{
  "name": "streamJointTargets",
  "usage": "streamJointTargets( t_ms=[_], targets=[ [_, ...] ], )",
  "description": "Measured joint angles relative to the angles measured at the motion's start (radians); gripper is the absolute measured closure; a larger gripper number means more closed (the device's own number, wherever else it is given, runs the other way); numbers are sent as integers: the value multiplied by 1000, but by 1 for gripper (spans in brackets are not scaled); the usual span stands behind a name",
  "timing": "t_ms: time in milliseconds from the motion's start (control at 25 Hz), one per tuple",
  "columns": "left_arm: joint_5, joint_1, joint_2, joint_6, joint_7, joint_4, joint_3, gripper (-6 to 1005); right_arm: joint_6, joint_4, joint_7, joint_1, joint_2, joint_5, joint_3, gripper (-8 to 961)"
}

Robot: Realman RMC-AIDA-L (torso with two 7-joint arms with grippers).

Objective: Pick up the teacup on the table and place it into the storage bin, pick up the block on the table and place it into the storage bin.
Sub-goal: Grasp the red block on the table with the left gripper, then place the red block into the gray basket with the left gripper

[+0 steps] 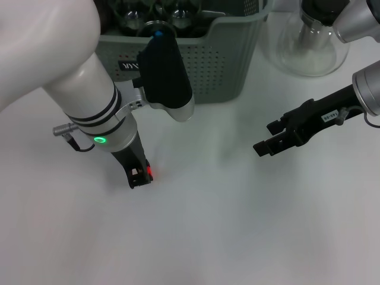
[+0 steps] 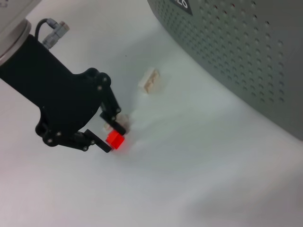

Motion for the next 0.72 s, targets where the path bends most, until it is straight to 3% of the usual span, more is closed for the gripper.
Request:
streamJointTargets(
  t_ms=[320, 440, 600, 720],
  targets=[
    [-65, 32, -2, 86, -1, 137, -21, 768, 0, 0, 0, 0, 0, 0, -1, 176],
    [-126, 36, -2, 128, -13, 199, -75, 819, -1, 0, 0, 0, 0, 0, -4, 176],
    [-272, 32, 2, 202, -32, 316, -257, 806, -8, -4, 0, 0, 0, 0, -4, 176],
    [-396, -1, 9, 262, -53, 406, -483, 796, -8, -4, 0, 1, 0, 0, -4, 175]
  ],
)
